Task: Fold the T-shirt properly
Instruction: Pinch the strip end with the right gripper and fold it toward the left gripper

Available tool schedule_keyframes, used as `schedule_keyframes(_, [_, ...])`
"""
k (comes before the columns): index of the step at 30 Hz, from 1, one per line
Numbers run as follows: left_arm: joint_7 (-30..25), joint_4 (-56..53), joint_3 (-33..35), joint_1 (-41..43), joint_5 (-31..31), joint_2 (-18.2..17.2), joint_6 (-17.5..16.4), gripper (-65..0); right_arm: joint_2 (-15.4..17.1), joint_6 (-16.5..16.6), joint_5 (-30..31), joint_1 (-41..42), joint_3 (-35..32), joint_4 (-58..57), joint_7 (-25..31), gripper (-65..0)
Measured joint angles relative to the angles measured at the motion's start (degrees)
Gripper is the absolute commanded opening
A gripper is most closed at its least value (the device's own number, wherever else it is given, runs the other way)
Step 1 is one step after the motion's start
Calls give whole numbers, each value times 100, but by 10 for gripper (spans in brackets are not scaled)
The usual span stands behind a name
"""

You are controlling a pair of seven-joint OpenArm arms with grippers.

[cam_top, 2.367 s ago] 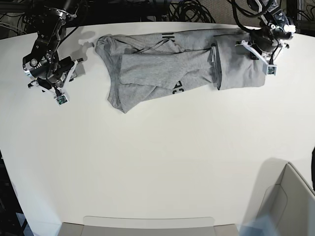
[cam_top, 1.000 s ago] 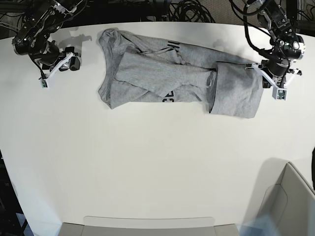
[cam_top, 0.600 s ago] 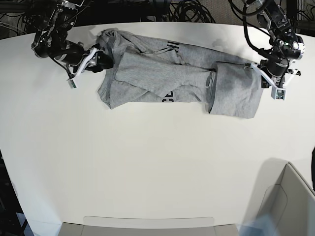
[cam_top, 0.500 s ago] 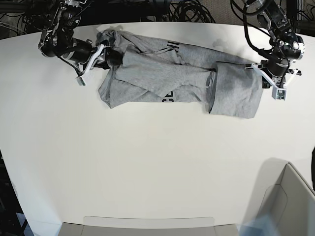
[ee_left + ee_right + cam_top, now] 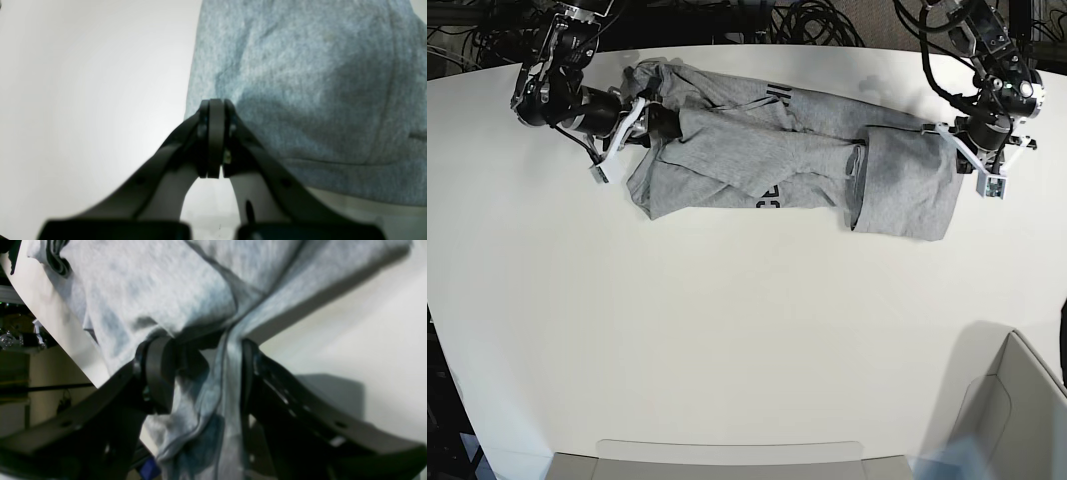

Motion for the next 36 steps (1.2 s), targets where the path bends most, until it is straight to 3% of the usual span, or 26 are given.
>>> schedule_keyframes(9, [-15, -2, 0, 94, 9, 2, -2, -650, 37, 0, 363, 376, -459, -1012, 321, -379])
schedule_keyframes(12, [-17, -2, 0, 96, 11, -2, 2, -650, 17, -2, 118, 352, -614, -1012, 372, -486])
schedule_keyframes(15, [-20, -2, 0, 81, 4, 0, 0, -650, -9, -2, -166, 361, -616, -1012, 398, -640])
schedule_keyframes(22, [-20, 0, 0, 81, 4, -2, 2, -650, 52, -2, -243, 586, -313, -1038, 251, -650])
schedule_keyframes(25, [-17, -2, 0, 81, 7, 0, 0, -650, 345, 0, -398, 820, 225, -1056, 227, -650])
schedule_keyframes(29, [-15, -2, 0, 83, 4, 4, 2, -650, 1130, 0, -859, 1058, 693, -1056, 234, -650])
schedule_keyframes(32, [-17, 0, 0, 131, 0, 9, 2, -650, 1460, 0, -914, 1051, 662, -1056, 254, -650])
schedule_keyframes(36, [61, -2, -2, 212, 22, 20, 0, -650, 1633, -85, -1099, 879, 323, -614, 442, -650])
